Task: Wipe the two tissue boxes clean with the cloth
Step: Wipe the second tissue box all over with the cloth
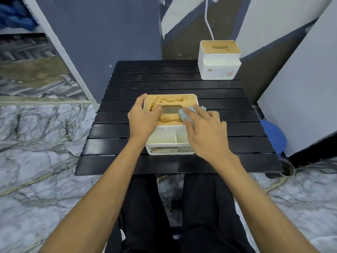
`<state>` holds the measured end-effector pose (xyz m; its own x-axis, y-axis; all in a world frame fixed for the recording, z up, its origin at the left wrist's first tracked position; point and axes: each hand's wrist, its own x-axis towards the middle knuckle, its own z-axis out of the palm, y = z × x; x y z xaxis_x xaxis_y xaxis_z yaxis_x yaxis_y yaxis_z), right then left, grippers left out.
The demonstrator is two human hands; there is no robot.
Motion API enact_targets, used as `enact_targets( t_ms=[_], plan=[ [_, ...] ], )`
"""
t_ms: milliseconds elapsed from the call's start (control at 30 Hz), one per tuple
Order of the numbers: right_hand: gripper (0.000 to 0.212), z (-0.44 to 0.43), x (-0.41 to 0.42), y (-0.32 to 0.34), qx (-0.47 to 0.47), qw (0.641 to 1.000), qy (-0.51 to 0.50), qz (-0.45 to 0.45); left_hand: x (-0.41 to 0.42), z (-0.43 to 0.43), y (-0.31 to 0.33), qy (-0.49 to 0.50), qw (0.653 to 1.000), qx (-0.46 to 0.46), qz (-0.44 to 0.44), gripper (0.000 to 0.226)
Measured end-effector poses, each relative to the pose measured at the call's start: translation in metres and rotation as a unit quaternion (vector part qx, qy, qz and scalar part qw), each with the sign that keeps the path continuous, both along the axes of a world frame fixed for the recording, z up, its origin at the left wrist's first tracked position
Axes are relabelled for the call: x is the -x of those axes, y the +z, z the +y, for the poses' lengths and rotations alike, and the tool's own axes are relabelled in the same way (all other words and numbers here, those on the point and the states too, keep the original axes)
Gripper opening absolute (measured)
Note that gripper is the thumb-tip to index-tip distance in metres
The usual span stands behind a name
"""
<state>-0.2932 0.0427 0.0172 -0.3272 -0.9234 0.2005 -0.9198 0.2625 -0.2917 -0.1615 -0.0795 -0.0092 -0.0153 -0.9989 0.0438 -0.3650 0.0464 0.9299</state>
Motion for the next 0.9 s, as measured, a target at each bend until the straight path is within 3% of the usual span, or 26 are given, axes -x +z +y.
enact_targets(
  t_ms=[233,433,667,900],
  plan=[
    [0.042,-0.045,0.015,0.005,-0.036,0.999,0.004,-0.029,-0.001,-0.001,0.001,-0.005,1.0,0.009,-0.008,0.058],
    [0.041,-0.011,0.0,-0.001,-0.002,1.0,-0.007,-0.015,0.001,-0.001,-0.002,-0.004,1.0,0.01,-0.017,0.061],
    [0.036,-0.051,0.014,-0.004,0.024,0.998,-0.02,-0.059,-0.001,-0.001,-0.001,-0.006,1.0,0.012,-0.022,0.055],
    [0.036,-0.014,-0.002,-0.012,0.071,0.997,-0.018,-0.003,0.0,-0.003,-0.005,0.0,1.0,0.014,-0.024,0.059]
  ],
)
